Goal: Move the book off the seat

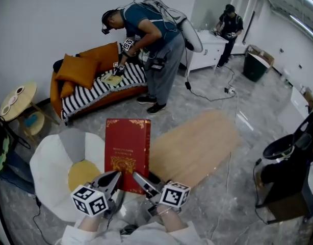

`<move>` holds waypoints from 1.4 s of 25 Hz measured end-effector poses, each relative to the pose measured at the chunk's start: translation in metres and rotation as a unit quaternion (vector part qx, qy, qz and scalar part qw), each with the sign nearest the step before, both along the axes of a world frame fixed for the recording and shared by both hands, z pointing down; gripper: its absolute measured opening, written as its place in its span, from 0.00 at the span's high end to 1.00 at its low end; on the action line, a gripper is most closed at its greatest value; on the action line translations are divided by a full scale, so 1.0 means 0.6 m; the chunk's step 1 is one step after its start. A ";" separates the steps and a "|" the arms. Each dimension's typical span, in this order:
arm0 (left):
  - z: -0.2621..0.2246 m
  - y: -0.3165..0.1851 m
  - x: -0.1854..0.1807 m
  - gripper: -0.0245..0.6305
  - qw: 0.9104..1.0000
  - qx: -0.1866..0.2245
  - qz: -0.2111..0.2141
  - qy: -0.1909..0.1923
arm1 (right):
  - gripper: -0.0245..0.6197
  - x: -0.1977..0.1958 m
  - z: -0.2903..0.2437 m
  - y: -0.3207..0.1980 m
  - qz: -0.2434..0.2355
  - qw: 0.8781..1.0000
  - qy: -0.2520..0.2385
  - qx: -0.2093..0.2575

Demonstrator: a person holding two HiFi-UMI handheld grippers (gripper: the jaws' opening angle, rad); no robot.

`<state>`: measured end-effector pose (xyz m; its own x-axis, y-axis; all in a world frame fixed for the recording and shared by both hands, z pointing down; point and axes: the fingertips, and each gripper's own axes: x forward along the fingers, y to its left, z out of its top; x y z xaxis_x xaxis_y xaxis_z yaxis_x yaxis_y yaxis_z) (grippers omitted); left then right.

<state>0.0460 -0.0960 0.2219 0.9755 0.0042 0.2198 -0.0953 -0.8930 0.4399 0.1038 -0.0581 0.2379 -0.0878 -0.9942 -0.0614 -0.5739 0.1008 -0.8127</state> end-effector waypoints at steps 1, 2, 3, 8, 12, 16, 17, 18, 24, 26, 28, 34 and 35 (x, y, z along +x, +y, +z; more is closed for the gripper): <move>0.002 0.013 0.023 0.95 1.000 -0.003 0.006 0.001 | 0.58 0.021 -0.001 0.015 0.007 1.000 0.004 -0.003; 0.004 0.027 0.047 0.95 1.000 -0.003 0.013 0.000 | 0.58 0.044 -0.002 0.030 0.015 1.000 0.009 -0.006; 0.006 0.040 0.069 0.95 1.000 -0.003 0.020 -0.002 | 0.58 0.066 -0.002 0.045 0.023 1.000 0.012 -0.008; 0.006 0.091 0.180 0.95 0.999 0.000 0.046 -0.002 | 0.58 0.171 0.004 0.101 0.055 0.998 0.007 -0.008; 0.010 0.129 0.264 0.95 0.998 0.002 0.067 0.001 | 0.58 0.246 0.008 0.139 0.074 0.997 0.008 -0.010; 0.024 0.177 0.342 0.95 0.996 -0.004 0.094 -0.002 | 0.58 0.313 0.022 0.186 0.093 0.996 0.000 -0.006; 0.028 0.188 0.361 0.95 0.995 -0.005 0.101 -0.003 | 0.58 0.330 0.026 0.198 0.099 0.995 -0.001 -0.005; 0.033 0.198 0.379 0.95 0.994 -0.006 0.108 -0.005 | 0.58 0.347 0.029 0.211 0.106 0.994 0.000 -0.006; 0.054 0.277 0.475 0.95 0.988 0.003 0.151 -0.024 | 0.58 0.435 0.057 0.301 0.152 0.988 -0.015 -0.021; 0.057 0.293 0.497 0.95 0.986 0.004 0.166 -0.029 | 0.58 0.452 0.066 0.318 0.166 0.986 -0.021 -0.022; 0.064 0.307 0.516 0.95 0.983 0.001 0.178 -0.034 | 0.58 0.468 0.070 0.332 0.181 0.983 -0.024 -0.021; 0.100 0.348 0.554 0.95 0.975 -0.006 0.214 -0.055 | 0.58 0.500 0.109 0.377 0.221 0.974 -0.046 -0.026; 0.102 0.353 0.560 0.95 0.974 -0.006 0.220 -0.057 | 0.58 0.505 0.111 0.381 0.226 0.973 -0.047 -0.024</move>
<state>0.3820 0.1161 0.2831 0.8481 0.4201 0.3230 0.2474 -0.8530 0.4596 0.4067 0.1706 0.3044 0.3635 -0.9316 -0.0001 -0.4739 -0.1849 -0.8610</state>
